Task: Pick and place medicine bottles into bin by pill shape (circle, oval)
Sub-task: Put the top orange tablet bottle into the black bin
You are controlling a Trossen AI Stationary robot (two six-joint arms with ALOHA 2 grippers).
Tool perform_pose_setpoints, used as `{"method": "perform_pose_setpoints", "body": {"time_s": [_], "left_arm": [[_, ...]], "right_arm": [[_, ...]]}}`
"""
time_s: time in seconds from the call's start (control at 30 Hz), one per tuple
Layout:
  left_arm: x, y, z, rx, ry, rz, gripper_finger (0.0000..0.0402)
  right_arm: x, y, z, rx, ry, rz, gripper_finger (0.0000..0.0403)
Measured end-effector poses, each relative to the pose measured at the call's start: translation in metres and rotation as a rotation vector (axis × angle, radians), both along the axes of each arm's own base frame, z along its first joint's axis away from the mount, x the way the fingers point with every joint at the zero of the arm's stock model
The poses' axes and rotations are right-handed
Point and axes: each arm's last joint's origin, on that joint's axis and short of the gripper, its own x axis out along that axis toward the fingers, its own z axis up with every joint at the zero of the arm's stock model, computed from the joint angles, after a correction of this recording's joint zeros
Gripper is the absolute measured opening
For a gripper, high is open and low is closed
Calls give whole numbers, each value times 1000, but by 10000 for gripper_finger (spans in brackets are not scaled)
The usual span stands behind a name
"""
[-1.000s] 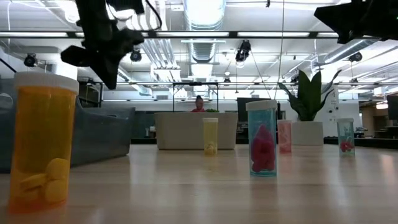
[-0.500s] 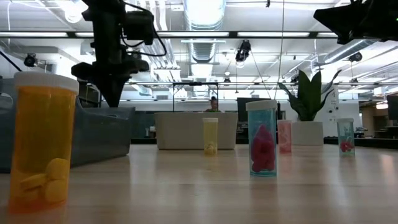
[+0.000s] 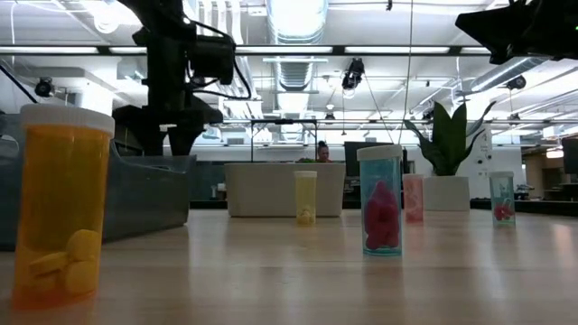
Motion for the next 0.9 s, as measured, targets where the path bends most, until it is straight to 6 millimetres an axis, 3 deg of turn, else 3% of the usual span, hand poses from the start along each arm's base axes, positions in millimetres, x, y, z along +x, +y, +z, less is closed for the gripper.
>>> {"method": "perform_pose_setpoints", "body": {"time_s": [0.63,0.9], "left_arm": [[2,6,-19,31,79,-9,206],[2,7,-20,34,74,-24,160]], "right_arm": [[0,0,0,-8,6,-3,52],[0,0,0,-9,7,-4,52]]}}
